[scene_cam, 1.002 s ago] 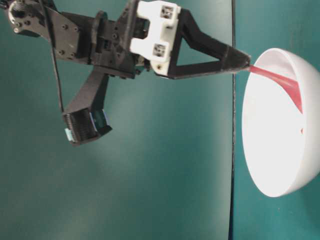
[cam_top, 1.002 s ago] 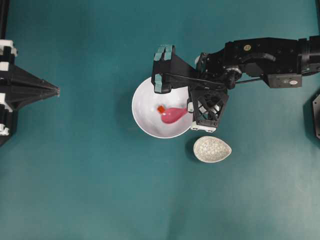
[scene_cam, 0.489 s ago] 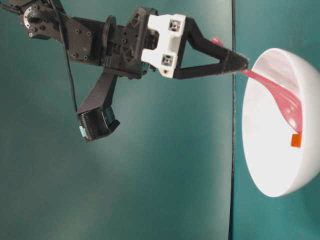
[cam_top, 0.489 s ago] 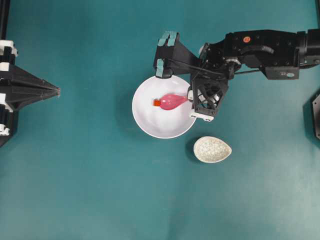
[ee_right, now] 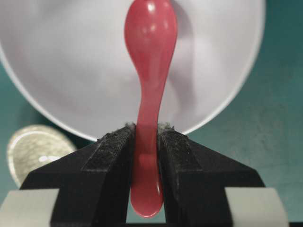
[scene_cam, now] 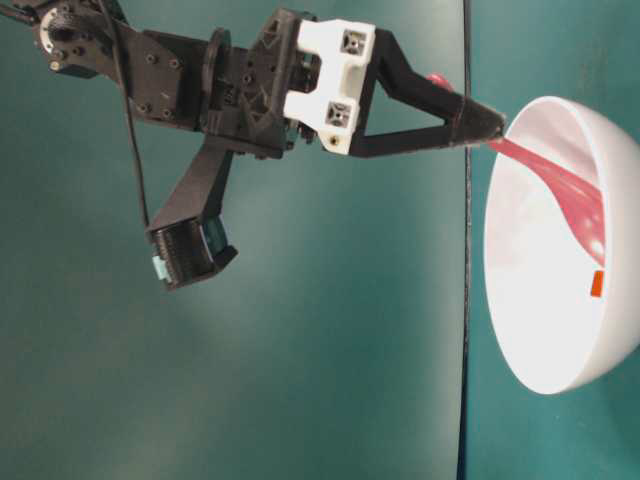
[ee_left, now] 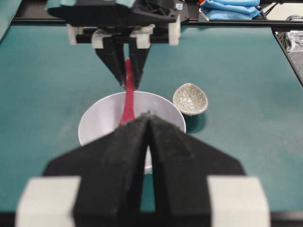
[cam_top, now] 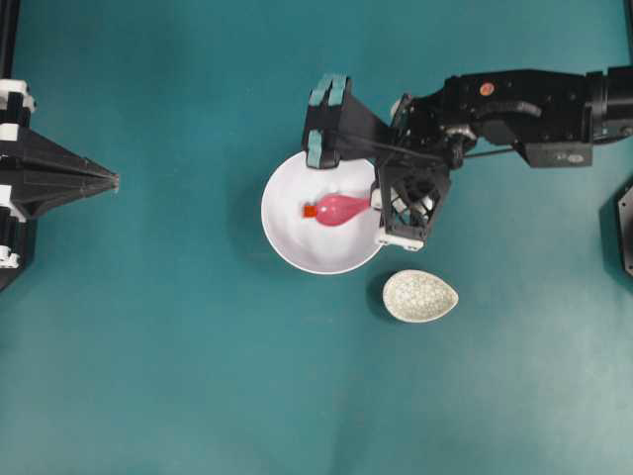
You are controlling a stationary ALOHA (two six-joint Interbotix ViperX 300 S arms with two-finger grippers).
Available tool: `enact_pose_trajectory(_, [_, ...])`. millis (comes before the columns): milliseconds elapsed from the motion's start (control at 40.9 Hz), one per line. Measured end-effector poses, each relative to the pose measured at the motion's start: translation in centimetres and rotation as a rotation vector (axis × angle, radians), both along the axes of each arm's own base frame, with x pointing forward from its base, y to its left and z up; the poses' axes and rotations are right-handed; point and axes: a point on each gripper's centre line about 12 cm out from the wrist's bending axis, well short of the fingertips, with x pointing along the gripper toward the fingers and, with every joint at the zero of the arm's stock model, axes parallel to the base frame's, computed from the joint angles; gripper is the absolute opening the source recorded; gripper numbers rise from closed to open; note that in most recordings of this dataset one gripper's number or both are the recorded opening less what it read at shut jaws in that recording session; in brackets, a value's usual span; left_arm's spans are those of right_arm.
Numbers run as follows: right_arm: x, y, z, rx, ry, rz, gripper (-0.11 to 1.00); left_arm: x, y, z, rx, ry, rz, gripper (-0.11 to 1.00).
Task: Grip the spoon and scoop the red block from the bowl with right arm.
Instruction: 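Lower the spoon bowl into the white bowl under the red cube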
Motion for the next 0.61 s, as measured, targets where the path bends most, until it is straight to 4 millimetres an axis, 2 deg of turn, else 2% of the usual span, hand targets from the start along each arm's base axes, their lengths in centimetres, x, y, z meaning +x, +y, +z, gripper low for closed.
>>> enact_pose_trajectory(147, [0.7, 0.6, 0.3, 0.001, -0.022, 0.018, 0.22, 0.0, 0.0, 0.1, 0.0, -0.002, 0.0, 0.0])
enact_pose_trajectory(611, [1.3, 0.5, 0.5, -0.006, -0.061, 0.014, 0.22, 0.0, 0.0, 0.1, 0.002, -0.002, 0.0, 0.0])
